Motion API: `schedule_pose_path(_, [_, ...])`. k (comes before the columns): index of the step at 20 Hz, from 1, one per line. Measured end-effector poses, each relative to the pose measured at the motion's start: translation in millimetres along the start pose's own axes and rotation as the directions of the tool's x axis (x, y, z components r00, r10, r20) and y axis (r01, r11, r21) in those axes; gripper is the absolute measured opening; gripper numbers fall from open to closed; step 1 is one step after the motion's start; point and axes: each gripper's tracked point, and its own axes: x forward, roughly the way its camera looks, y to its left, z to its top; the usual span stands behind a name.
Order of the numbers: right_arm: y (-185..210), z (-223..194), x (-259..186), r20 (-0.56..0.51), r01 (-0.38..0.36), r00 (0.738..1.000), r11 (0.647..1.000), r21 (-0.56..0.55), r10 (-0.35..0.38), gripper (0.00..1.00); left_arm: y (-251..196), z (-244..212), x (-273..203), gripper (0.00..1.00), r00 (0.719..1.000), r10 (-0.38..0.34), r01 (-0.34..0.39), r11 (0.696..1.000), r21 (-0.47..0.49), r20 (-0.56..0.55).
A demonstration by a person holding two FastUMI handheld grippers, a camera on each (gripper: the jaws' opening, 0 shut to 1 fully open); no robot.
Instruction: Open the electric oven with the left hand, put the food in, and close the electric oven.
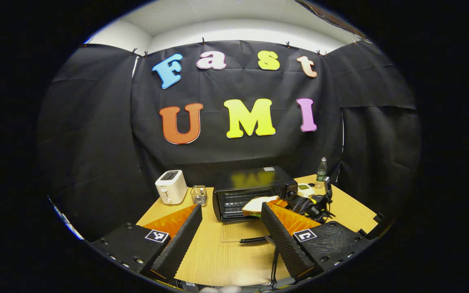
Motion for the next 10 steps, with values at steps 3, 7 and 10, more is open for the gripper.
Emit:
schedule_pose_path(3, [6, -11, 36, 0.038, -0.002, 0.999, 0.999, 0.041, 0.001, 0.36, 1, -7, 3, 0.95, 1.0, -0.001, 0.001, 1.0, -0.006, -0.011])
schedule_pose_path(7, [11, -11, 67, 0.089, -0.004, 0.996, 0.999, 0.054, -0.001, 0.35, 7, -16, 1, 0.95, 0.999, 0.012, -0.012, 1.0, -0.013, -0.036])
schedule_pose_path(10, [-7, -9, 80, 0.105, 0.061, 0.992, 0.998, 0.023, -0.063, 0.35, 13, -20, -1, 0.96, 0.999, 0.021, -0.022, 1.0, -0.015, -0.046])
